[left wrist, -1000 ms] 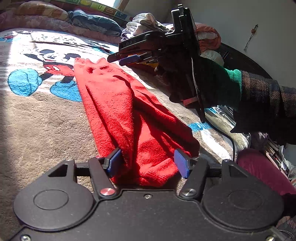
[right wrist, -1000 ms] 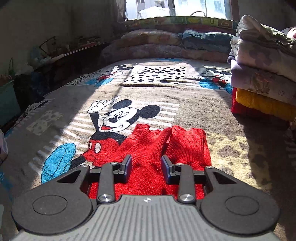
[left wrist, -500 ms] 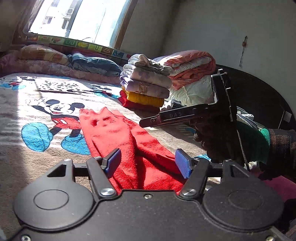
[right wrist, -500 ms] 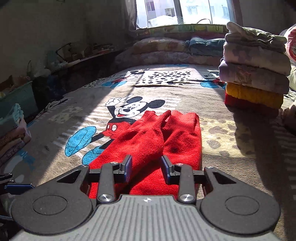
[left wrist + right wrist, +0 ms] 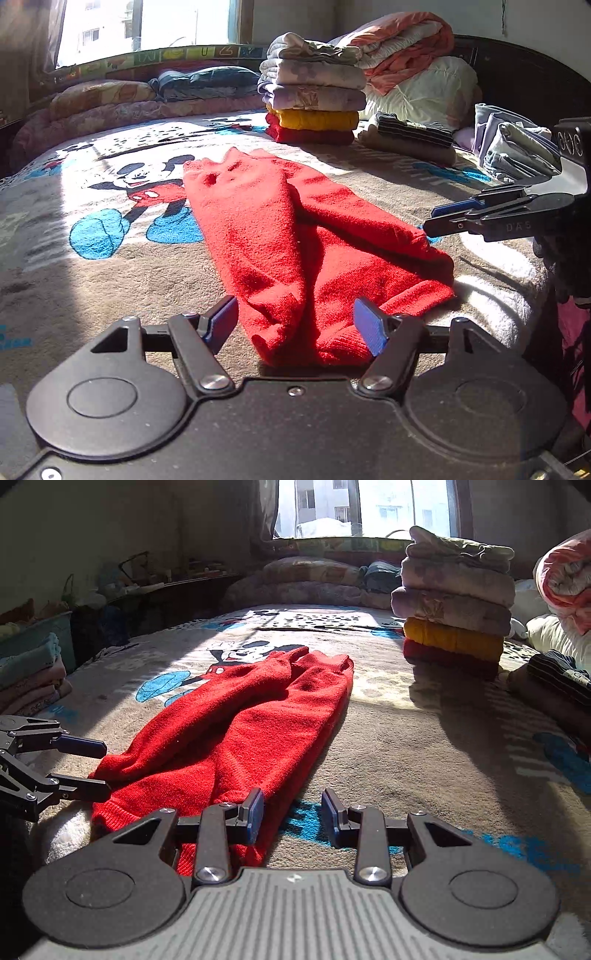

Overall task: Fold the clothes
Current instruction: 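Grasp the sweater edge with the left gripper while the right gripper grasps beside it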

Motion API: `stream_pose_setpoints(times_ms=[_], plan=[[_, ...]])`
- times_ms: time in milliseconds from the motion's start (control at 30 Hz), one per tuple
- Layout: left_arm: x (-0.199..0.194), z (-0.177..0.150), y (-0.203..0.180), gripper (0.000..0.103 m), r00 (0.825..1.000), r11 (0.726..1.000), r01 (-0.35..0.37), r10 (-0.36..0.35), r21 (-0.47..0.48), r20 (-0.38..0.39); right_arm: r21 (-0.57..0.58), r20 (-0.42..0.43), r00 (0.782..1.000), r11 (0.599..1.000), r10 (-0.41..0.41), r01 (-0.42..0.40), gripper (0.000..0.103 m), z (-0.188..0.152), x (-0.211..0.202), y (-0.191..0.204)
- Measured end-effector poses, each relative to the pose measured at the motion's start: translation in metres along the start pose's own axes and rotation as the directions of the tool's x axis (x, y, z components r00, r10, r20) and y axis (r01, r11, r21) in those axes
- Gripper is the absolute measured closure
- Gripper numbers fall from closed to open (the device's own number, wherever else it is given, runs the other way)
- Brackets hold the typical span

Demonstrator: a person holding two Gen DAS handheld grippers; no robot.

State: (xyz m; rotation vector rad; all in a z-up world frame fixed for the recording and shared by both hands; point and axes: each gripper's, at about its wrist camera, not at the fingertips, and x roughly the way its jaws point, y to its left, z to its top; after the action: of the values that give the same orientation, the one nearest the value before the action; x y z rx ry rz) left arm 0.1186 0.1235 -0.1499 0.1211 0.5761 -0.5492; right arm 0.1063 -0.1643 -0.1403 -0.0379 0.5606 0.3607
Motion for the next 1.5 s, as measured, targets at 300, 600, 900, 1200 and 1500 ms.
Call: stream_pose_setpoints(times_ms=[300, 600, 900, 1200, 1500], plan=[[-0.024, -0.02, -0.019, 0.035, 0.989, 0.986, -0.15, 0.15, 0.08, 0.01, -0.335, -0.001, 0.999, 0.942, -0.038, 0.036, 0.06, -0.041, -0.02, 0.047], [0.008, -0.045, -0.083, 0.036, 0.916, 0.609, -0.34, 0.386, 0.717, 0.107, -0.668, 0.084, 0.976, 0.715, -0.201, 0.205, 0.054, -0.062, -0.002, 0.087], [0.015, -0.047, -0.078, 0.047, 0.915, 0.457, -0.34, 0.363, 0.822, 0.176, -0.769, 0.101, 0.983, 0.615, -0.152, 0.174, 0.05, -0.057, 0.001, 0.083], [0.027, -0.044, -0.081, 0.076, 0.908, 0.609, -0.368, 0.399, 0.703, 0.129, -0.704, 0.067, 0.993, 0.7, -0.102, 0.12, 0.082, -0.049, 0.012, 0.086], [0.012, -0.046, -0.12, 0.091, 0.898, 0.616, -0.397, 0.415, 0.681, 0.147, -0.646, 0.11, 0.992, 0.753, -0.066, 0.122, 0.087, -0.041, -0.026, 0.074]])
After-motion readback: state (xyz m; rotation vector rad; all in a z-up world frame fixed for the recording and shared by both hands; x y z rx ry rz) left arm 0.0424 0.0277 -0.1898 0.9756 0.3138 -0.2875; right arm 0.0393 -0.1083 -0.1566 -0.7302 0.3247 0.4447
